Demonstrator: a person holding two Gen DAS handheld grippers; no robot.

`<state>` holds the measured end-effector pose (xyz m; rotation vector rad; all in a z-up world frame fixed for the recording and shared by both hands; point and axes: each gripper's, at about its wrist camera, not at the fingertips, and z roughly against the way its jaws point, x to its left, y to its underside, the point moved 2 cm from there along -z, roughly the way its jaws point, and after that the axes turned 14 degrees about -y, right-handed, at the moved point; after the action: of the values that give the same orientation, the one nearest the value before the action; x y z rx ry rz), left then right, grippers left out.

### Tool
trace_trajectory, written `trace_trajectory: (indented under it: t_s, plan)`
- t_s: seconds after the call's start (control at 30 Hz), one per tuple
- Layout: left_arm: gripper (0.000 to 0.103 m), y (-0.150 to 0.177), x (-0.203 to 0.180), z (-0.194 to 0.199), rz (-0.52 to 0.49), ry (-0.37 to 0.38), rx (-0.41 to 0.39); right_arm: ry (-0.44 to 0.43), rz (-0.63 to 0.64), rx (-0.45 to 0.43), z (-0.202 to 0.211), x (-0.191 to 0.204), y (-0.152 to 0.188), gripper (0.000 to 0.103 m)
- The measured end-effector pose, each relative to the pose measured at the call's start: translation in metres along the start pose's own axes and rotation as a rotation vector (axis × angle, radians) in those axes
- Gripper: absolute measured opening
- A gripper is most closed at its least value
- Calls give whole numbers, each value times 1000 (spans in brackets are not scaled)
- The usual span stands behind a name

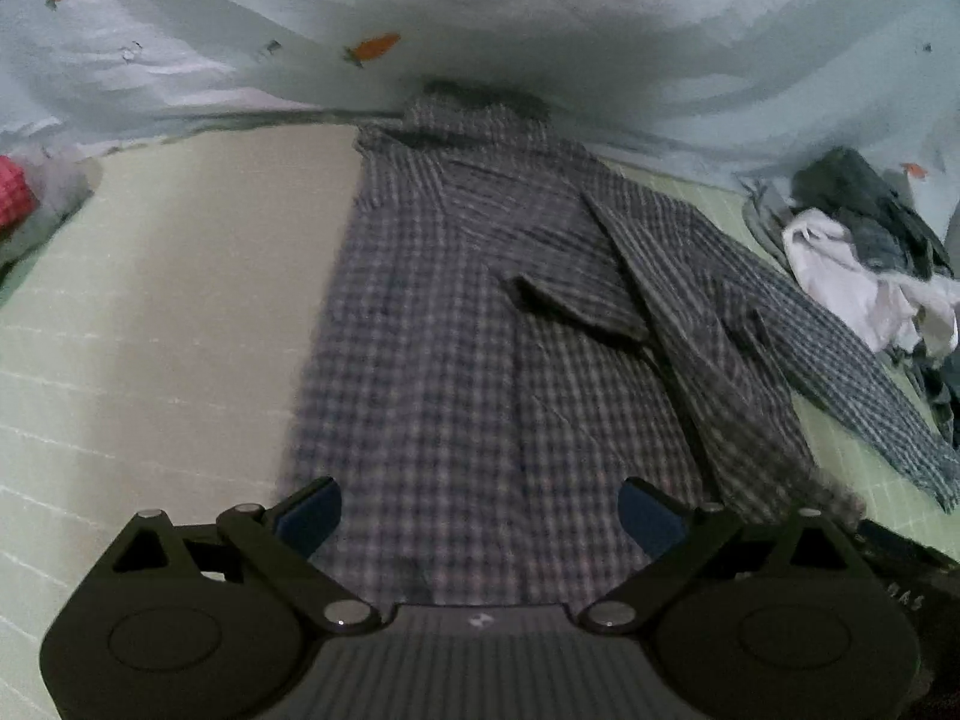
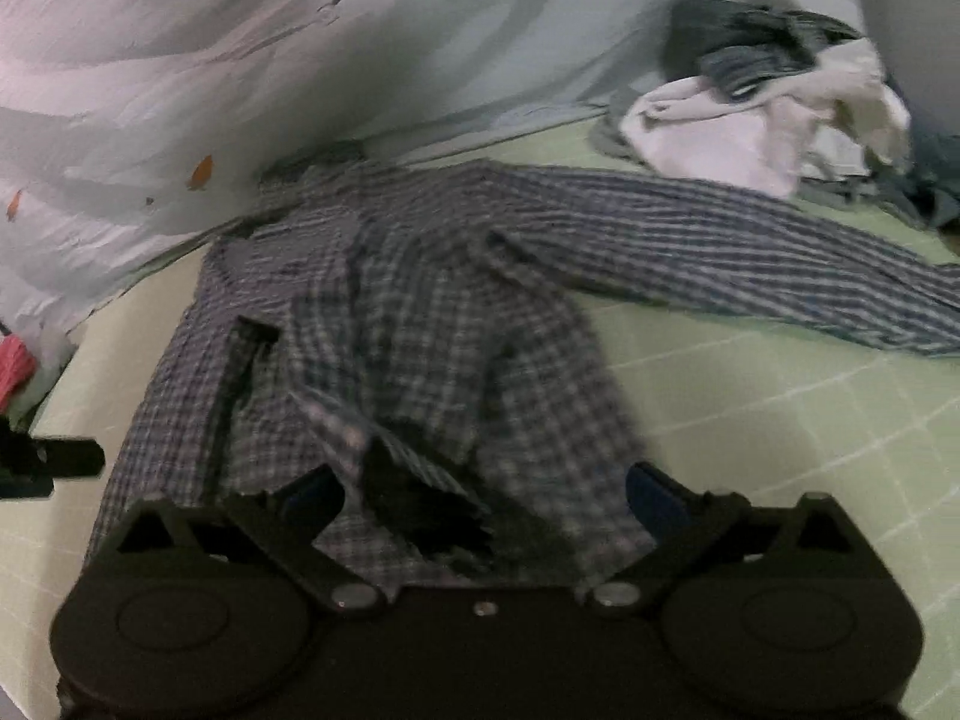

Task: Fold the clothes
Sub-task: 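Release the cuff and lift the right gripper off the shirt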

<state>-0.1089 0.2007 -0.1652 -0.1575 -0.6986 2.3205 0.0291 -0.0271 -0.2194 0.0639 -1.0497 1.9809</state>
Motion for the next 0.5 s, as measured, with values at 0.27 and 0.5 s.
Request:
trace_trajectory:
  t_s: [0.27,0.5]
  plan:
    - [98,-4,-48,-10,-30,29,38,22,-30,0,11,-46,-13,102]
    - [98,-17,-82,-27,-75,3,68,77,-86,-44,12,-96,-33,102]
